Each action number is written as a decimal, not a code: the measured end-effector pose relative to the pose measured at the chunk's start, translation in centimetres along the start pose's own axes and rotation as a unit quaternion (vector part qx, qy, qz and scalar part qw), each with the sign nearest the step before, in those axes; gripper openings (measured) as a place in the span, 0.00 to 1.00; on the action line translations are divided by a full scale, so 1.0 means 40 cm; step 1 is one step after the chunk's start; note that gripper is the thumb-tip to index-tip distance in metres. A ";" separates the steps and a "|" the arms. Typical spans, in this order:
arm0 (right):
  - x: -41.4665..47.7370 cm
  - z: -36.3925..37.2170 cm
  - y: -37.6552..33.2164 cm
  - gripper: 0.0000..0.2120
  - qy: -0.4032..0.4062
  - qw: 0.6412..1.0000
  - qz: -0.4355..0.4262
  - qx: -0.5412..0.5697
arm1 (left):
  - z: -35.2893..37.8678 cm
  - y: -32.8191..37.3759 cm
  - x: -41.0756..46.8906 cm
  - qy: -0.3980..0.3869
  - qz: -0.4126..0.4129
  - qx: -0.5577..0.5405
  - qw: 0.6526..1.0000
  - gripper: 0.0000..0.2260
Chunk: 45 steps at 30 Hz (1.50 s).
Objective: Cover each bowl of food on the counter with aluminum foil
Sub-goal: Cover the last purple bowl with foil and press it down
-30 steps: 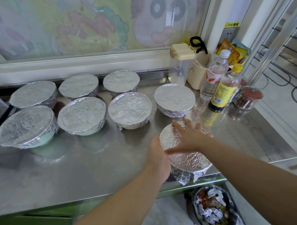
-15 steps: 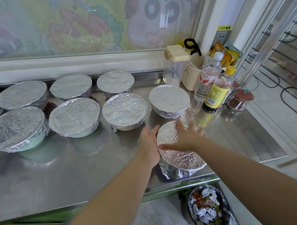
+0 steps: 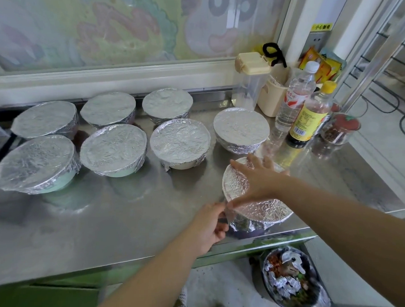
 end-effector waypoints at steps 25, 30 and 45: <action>0.002 0.005 0.001 0.62 0.002 1.000 0.003 -0.008 | -0.006 0.026 0.002 -0.046 0.202 0.237 0.949 0.12; 0.001 0.005 0.000 0.61 0.002 1.000 0.002 -0.009 | -0.016 0.056 -0.002 -0.027 0.258 0.285 0.923 0.07; 0.007 0.011 0.000 0.62 0.010 1.000 0.007 -0.013 | -0.005 0.012 0.016 0.017 0.088 0.046 0.995 0.02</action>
Point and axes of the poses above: each hand's wrist, its own x-axis towards the middle knuckle, its own z-axis out of the palm, y = z × x, the point moved 4 cm from there along x, towards the middle knuckle, and after that the axes turned 2 degrees about -x, right-handed, at the moved point
